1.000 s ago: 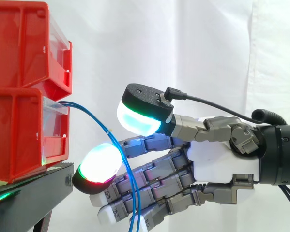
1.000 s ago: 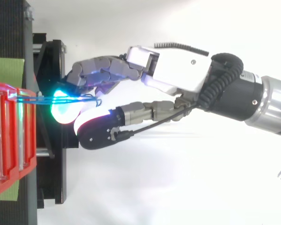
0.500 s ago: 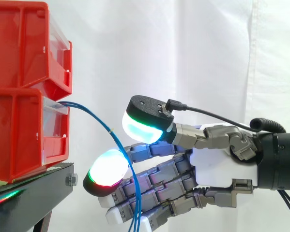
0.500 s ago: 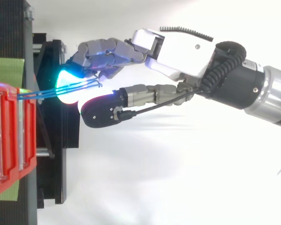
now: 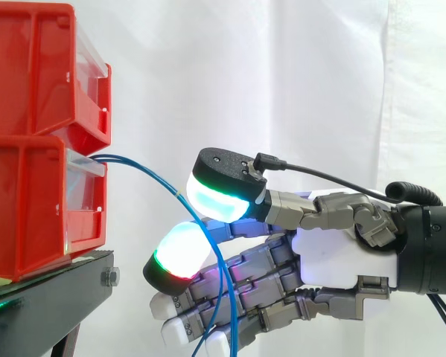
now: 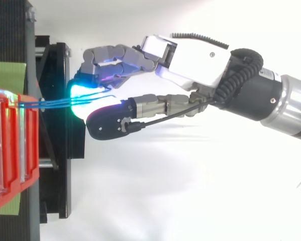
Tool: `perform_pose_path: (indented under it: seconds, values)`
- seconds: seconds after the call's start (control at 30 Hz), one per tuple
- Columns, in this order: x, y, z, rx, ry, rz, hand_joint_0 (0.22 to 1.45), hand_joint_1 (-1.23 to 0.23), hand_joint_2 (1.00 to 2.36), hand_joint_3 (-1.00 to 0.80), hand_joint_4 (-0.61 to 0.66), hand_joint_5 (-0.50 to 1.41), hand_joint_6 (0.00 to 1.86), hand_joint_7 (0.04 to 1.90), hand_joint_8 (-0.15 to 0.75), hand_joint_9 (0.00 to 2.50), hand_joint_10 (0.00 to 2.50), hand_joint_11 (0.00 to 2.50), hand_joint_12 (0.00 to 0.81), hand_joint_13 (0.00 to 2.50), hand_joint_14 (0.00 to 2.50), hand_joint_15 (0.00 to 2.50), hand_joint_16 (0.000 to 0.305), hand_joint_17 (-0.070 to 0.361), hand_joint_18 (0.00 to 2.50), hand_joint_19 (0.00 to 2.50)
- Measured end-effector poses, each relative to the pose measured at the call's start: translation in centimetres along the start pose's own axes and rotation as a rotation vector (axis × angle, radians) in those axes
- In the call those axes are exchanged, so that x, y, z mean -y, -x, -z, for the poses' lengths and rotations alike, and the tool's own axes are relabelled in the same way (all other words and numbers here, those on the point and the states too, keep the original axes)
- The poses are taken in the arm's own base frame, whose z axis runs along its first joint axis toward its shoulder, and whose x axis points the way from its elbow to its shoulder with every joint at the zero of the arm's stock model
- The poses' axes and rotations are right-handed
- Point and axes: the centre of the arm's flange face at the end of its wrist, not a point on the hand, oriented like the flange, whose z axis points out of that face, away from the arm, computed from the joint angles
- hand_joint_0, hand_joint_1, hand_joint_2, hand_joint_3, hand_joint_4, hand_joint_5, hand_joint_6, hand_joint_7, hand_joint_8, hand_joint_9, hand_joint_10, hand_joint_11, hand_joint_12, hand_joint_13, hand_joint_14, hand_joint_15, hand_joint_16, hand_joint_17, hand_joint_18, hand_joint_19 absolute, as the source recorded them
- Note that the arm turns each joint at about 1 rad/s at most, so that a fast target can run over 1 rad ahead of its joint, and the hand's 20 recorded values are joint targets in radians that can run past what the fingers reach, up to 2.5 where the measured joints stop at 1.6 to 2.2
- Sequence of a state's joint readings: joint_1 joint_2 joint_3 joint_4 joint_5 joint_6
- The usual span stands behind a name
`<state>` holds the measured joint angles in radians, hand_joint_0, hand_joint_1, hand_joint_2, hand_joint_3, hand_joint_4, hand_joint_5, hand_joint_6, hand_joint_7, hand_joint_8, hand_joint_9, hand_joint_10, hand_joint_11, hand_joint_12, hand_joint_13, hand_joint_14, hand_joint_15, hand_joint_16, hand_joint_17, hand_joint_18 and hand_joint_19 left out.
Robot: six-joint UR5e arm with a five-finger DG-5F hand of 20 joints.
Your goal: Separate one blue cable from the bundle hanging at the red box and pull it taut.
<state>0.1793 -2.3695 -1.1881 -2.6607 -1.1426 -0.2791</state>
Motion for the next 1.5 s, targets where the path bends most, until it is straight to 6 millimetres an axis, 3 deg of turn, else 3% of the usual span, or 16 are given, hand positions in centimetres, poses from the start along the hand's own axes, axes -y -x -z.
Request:
perform_pose_path:
  seconds: [0.3,0.8,1.5]
  values:
    - [-0.9,0.4,-0.5,-0.004,0.0,0.0,0.61,-0.45,1.01,-0.42,0.17,-0.15,0.66,1.13,0.303,0.74,0.01,0.42,0.337,0.63,0.01,0.33,0.047,0.107,0.59,0.62]
    - [-2.8,0.5,-0.9,-0.049,-0.01,0.01,0.62,-0.61,1.02,-0.28,0.14,-0.21,0.85,0.98,0.298,0.72,0.02,0.47,0.339,0.64,0.01,0.33,0.047,0.106,0.6,0.6]
    - [-4.4,1.1,-0.8,-0.047,0.001,0.007,0.73,-0.78,1.01,-0.43,0.08,-0.23,0.88,0.9,0.271,0.75,0.02,0.57,0.321,0.71,0.01,0.37,0.046,0.103,0.66,0.6]
